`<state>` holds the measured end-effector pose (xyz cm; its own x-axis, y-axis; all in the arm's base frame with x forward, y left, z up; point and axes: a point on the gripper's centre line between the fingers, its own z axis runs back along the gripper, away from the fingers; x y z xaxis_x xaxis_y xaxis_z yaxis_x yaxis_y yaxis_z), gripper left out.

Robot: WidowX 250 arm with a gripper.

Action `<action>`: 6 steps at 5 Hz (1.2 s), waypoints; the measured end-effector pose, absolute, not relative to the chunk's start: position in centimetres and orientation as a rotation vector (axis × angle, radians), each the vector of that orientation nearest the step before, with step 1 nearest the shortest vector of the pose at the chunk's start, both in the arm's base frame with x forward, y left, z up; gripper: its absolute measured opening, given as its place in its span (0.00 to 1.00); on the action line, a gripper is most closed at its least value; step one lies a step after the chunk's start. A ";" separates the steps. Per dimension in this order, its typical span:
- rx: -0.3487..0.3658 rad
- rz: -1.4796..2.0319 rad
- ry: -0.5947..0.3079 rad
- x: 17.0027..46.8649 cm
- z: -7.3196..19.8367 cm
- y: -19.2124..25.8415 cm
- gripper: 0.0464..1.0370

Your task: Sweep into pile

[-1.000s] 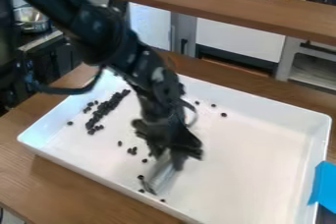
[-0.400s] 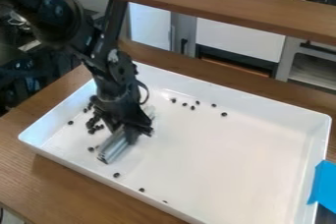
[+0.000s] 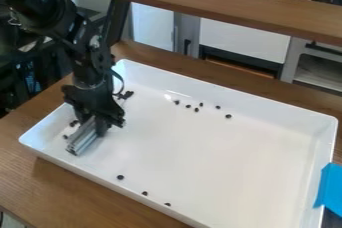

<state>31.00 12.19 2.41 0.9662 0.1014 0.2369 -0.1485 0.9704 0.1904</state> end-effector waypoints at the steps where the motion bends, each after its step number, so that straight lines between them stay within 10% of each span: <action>1: 0.103 0.191 -0.233 31.3 3.4 9.3 0.34; 3: -0.115 0.256 -0.349 35.5 6.7 0.4 0.34; 6: -0.102 0.271 -0.310 40.9 4.8 -7.7 0.34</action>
